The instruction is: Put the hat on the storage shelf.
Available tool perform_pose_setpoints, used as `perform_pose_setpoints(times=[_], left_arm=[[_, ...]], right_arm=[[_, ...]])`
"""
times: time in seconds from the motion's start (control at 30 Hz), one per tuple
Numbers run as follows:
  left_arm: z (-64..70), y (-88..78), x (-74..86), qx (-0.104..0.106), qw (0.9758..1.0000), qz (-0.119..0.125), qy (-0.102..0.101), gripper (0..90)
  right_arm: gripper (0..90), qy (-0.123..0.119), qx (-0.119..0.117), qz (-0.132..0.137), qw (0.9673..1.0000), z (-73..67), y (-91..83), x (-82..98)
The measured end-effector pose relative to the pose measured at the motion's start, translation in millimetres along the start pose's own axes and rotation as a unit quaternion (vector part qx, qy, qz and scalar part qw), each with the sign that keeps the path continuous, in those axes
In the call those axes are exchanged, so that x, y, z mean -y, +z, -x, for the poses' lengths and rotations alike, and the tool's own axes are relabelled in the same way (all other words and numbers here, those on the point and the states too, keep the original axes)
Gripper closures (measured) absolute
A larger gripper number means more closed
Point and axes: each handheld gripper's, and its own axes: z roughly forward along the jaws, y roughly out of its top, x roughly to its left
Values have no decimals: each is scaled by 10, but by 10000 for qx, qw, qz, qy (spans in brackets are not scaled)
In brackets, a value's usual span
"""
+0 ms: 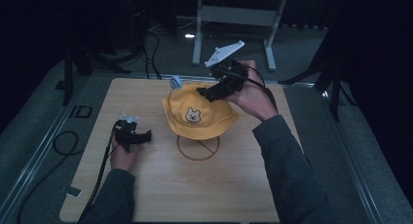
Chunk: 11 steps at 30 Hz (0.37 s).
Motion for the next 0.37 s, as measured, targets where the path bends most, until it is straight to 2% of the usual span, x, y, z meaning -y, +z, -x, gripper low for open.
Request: perform_pose_setpoints(times=[0.13, 0.23, 0.37], left_arm=[[-1, 0, 0, 5, 10000, 0, 2, 128], [-1, -1, 0, 4, 10000, -2, 3, 128], [-1, 0, 0, 4, 10000, -2, 3, 127]], right_arm=[[194, 68, 44, 0, 10000, 42, -48, 37], [190, 30, 77, -58, 9999, 55, -76, 51], [190, 20, 110, 23, 9999, 58, -141, 51]])
